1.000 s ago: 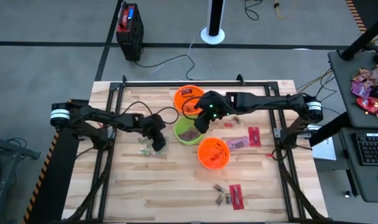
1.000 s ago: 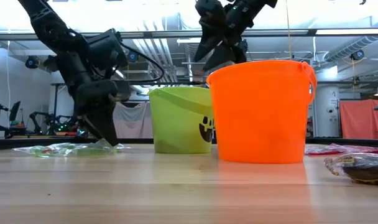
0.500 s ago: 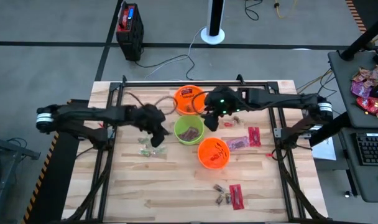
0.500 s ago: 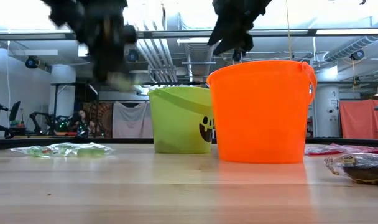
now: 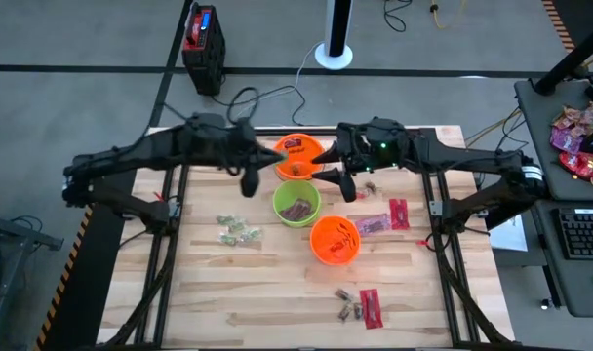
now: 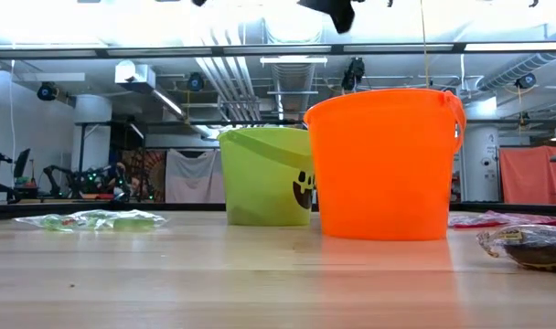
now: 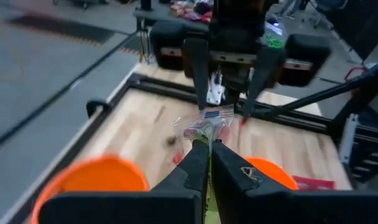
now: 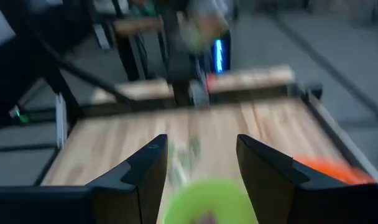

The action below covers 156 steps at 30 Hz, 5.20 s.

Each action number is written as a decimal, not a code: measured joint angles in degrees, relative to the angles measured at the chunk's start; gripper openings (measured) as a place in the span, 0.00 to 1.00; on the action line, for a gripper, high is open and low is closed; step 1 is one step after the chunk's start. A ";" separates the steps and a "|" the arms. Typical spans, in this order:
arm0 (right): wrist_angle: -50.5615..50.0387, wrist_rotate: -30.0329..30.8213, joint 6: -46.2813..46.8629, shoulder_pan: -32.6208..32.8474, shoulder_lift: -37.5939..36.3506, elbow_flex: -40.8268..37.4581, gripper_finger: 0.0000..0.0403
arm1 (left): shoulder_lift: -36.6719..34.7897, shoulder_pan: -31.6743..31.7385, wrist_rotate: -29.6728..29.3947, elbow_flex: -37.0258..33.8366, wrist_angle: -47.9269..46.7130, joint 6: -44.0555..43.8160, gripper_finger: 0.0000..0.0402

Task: Sort candy by brand, put in halloween buckets
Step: Put the green gummy into the bottom orange bucket, then put the red candy into the green bucket

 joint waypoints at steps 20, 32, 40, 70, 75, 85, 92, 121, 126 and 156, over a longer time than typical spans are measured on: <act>-16.17 11.18 0.58 -0.29 -14.64 0.20 0.45 | 29.23 -4.99 24.07 8.03 1.14 16.55 0.00; -49.10 25.50 32.47 -0.30 -9.43 -0.02 0.45 | 35.39 -7.80 14.33 8.01 1.68 13.66 0.09; -58.64 22.91 40.31 1.66 -8.71 -1.48 0.45 | 34.72 -8.03 16.62 8.00 1.17 9.76 0.27; -31.32 15.08 16.71 11.34 3.30 -33.57 0.45 | -6.61 -26.05 -24.05 7.97 -38.07 -20.26 0.45; -29.82 15.33 16.98 11.36 7.28 -33.91 0.40 | -5.44 -26.05 -25.20 7.97 -38.63 -19.24 0.47; -29.93 15.64 19.12 11.32 5.82 -34.01 0.06 | -5.11 -26.00 -29.69 6.93 -38.76 -18.87 0.46; -42.12 18.90 19.02 7.91 -3.20 -24.65 0.05 | -5.59 -24.43 -30.31 -1.42 -34.49 -19.77 0.46; -4.93 -2.42 3.02 -8.59 21.10 12.02 0.05 | -5.97 -16.96 -3.52 -43.49 3.72 -24.54 0.46; -5.15 2.19 7.40 -9.28 24.95 14.05 0.05 | -4.78 -16.86 -3.44 -46.51 7.27 -21.27 0.46; -24.06 -30.47 4.49 -11.17 27.30 12.77 0.37 | -4.83 -12.69 -0.33 -53.07 15.00 -18.21 0.40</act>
